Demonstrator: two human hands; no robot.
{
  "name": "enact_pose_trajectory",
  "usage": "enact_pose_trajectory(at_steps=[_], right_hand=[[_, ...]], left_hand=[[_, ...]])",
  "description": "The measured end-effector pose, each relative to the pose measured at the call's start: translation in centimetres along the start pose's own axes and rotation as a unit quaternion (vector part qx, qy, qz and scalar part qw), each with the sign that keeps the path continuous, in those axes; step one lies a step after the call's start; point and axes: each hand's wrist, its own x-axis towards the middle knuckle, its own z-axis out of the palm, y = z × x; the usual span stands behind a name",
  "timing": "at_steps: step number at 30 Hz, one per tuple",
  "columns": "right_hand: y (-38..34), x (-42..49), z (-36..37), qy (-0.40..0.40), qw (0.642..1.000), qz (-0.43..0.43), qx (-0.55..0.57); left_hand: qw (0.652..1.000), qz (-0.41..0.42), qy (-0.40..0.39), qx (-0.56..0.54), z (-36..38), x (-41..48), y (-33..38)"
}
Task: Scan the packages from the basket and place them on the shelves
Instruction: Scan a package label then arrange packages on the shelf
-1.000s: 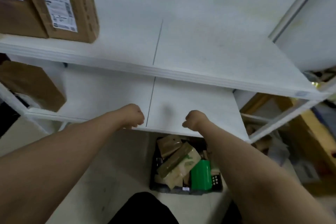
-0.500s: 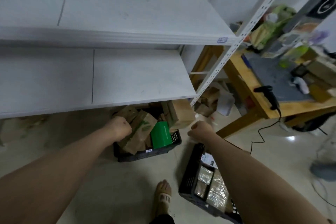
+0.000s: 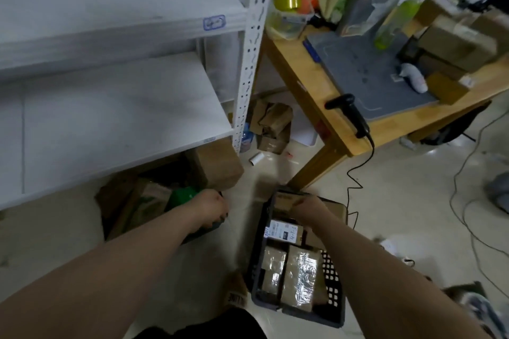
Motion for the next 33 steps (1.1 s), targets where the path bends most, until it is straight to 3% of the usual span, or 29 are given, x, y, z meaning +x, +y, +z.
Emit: enact_pose_trajectory(at_steps=[14,21,27,33], right_hand=[[13.7,3.9,-1.8,0.028,0.983,0.158,0.092],[19.0,6.7,-1.0,0.017,0.976,0.175,0.129],[24.9,10.7,0.1,-0.017,0.977,0.166,0.132],[32.7,16.0,2.9,-0.048,0.956,0.203,0.207]], left_hand=[[0.990,-0.039,-0.095,0.093,11.5,8.6,8.3],[0.986,-0.045,-0.115,0.112,16.6,11.0,9.3],[0.990,-0.107,-0.081,0.052,23.2,13.0,8.4],[0.984,-0.161,-0.076,-0.025,31.2,16.2,6.1]])
